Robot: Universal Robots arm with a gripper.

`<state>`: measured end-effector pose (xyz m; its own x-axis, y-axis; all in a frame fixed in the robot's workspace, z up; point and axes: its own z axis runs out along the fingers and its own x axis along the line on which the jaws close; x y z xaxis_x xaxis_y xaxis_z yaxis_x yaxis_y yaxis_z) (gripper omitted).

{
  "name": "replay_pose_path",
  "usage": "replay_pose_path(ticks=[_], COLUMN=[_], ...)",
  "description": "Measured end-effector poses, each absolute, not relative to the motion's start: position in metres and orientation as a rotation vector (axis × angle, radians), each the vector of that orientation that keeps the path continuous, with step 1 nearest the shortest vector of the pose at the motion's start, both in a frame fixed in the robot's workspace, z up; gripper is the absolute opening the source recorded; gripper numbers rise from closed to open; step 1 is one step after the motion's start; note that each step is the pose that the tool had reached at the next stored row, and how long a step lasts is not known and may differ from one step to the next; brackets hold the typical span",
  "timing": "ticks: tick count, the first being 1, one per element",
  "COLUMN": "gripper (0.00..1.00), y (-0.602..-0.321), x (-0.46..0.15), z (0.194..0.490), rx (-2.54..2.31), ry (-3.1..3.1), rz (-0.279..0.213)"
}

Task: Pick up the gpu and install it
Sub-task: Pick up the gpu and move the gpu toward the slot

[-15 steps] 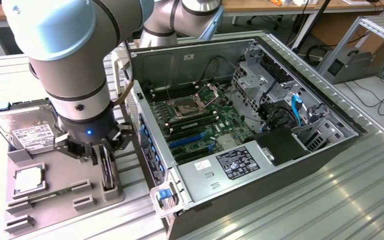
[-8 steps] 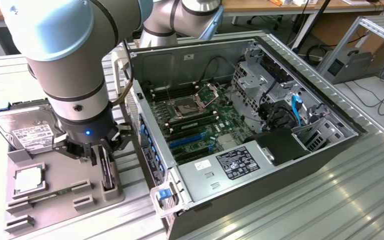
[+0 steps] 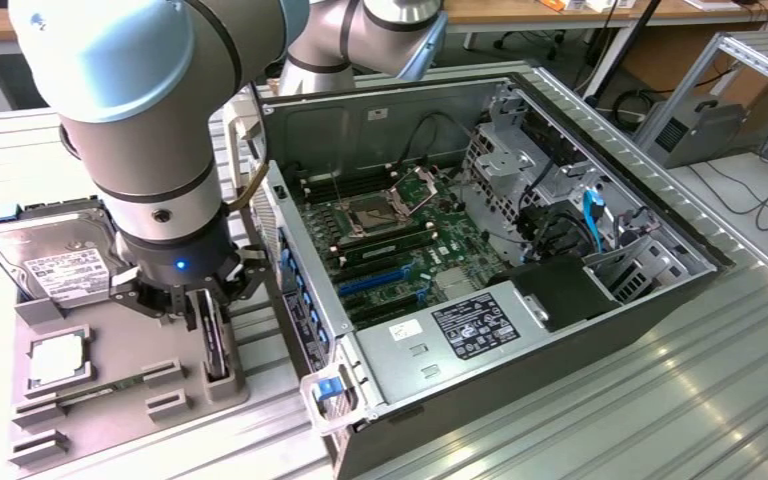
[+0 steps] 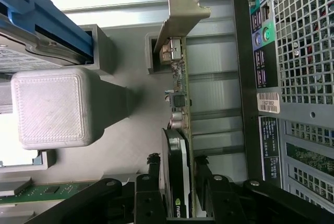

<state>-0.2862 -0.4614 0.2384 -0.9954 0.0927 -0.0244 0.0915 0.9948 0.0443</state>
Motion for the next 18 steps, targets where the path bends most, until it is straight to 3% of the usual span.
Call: replay_pose_path(ticks=[11, 12, 13, 18], gripper=[0.39, 0.38, 0.31, 0.31], y=[-0.4614, -0.4613, -0.4614, -0.4614], x=[-0.2862, -0.2862, -0.2862, -0.2862], z=[0.2384, 0.2384, 0.2384, 0.2384], rx=[0.144, 0.144, 0.144, 0.144], ry=[3.111, 3.111, 3.111, 3.111], rz=[0.067, 0.067, 0.067, 0.067])
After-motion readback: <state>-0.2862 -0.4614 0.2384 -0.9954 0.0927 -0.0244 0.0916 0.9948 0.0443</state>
